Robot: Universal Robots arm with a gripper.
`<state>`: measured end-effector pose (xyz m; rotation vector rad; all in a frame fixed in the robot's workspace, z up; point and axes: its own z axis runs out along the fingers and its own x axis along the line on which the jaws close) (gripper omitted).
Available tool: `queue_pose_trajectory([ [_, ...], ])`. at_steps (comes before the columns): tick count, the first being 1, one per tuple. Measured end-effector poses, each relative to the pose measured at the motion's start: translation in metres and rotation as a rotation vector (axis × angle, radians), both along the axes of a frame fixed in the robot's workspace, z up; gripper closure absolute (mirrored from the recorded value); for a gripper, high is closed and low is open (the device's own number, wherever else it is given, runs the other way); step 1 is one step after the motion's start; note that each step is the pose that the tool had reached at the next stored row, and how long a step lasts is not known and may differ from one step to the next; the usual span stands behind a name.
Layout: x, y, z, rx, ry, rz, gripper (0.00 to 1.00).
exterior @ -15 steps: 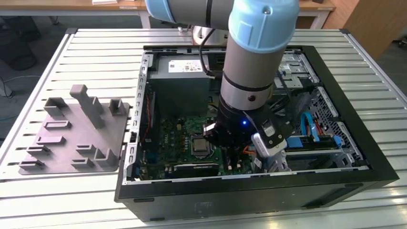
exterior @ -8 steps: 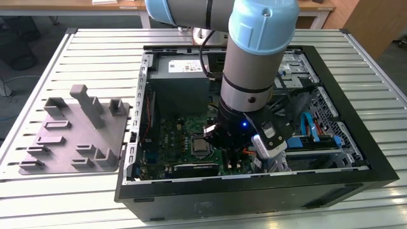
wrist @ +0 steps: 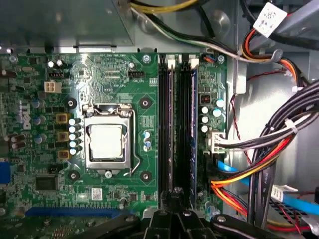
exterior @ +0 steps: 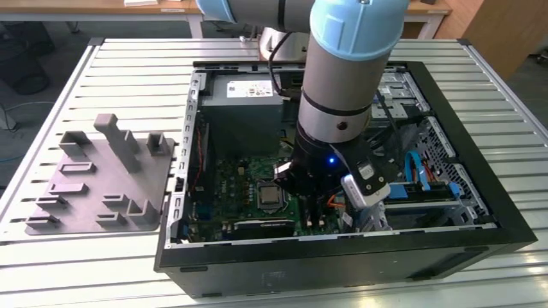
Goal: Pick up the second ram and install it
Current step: 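Press down the second ram until it locks into place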
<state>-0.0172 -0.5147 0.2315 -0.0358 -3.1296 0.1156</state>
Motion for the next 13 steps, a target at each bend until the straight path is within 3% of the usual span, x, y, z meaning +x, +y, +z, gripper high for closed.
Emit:
queue_pose_trajectory([
  [4,0.000,0.0137,-0.0001,-0.0004,0.0003,0.001,0.90],
  [13,0.000,0.0535,-0.0064,0.0018,0.0004,0.001,0.90],
])
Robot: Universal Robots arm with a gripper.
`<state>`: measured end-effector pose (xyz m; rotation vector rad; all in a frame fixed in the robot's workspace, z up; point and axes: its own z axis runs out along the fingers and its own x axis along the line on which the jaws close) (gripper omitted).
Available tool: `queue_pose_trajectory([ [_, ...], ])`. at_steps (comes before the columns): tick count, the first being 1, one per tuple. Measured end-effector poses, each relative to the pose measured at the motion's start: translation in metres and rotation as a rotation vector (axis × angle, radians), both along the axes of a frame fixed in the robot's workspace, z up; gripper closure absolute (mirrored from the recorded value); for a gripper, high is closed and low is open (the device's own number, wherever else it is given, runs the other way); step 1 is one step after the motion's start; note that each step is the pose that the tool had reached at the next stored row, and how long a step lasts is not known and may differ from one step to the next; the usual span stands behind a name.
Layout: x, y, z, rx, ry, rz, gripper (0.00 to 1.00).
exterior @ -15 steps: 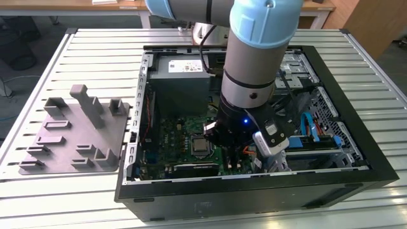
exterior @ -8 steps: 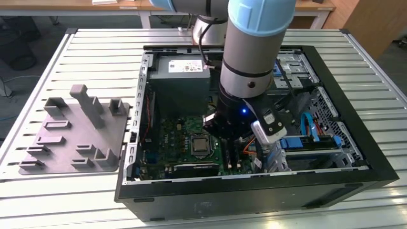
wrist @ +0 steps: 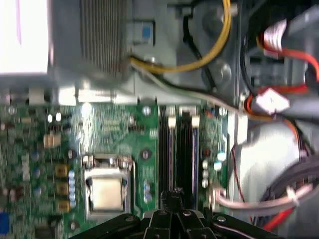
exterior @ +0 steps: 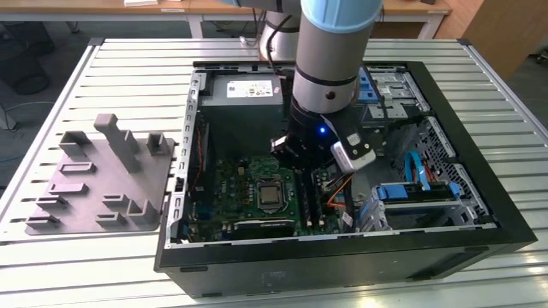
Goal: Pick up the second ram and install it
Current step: 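Press down the second ram until it locks into place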
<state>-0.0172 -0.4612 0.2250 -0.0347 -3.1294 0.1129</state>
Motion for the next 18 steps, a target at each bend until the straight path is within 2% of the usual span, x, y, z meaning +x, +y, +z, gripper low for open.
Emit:
queue_pose_trajectory([
  [1,0.000,0.0044,0.0000,0.0000,0.0000,0.000,0.90],
  [3,0.000,0.0079,0.0003,0.0000,0.0000,0.000,0.90],
  [4,0.000,0.0079,0.0027,-0.0001,0.0000,0.000,0.90],
  [14,0.000,0.0079,0.0478,-0.0001,0.0000,0.000,0.90],
  [18,0.000,0.0080,0.0494,0.0002,0.0000,0.000,0.90],
])
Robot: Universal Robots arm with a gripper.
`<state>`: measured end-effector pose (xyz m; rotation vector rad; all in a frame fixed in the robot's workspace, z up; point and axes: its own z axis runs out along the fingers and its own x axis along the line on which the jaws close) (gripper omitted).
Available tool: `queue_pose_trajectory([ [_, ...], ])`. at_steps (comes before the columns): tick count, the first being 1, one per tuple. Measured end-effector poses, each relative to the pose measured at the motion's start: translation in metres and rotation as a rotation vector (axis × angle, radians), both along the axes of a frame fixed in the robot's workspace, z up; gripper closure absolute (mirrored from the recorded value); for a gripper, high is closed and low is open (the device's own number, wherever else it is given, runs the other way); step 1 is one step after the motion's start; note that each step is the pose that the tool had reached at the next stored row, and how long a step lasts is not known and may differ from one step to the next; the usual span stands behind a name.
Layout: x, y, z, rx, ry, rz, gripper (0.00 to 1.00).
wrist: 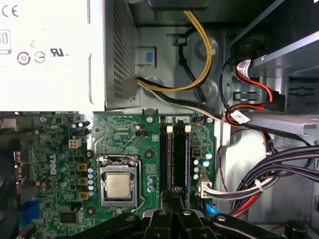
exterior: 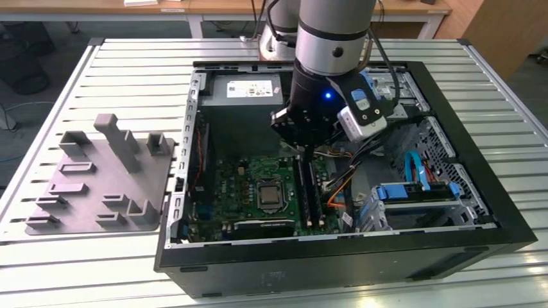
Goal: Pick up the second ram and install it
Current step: 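Press down the second ram until it locks into place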
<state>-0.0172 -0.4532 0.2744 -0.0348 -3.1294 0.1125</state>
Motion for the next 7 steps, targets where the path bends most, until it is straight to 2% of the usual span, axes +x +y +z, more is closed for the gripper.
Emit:
queue_pose_trajectory([
  [7,0.0000,0.0000,0.0003,-0.0001,0.0000,0.000,0.90],
])
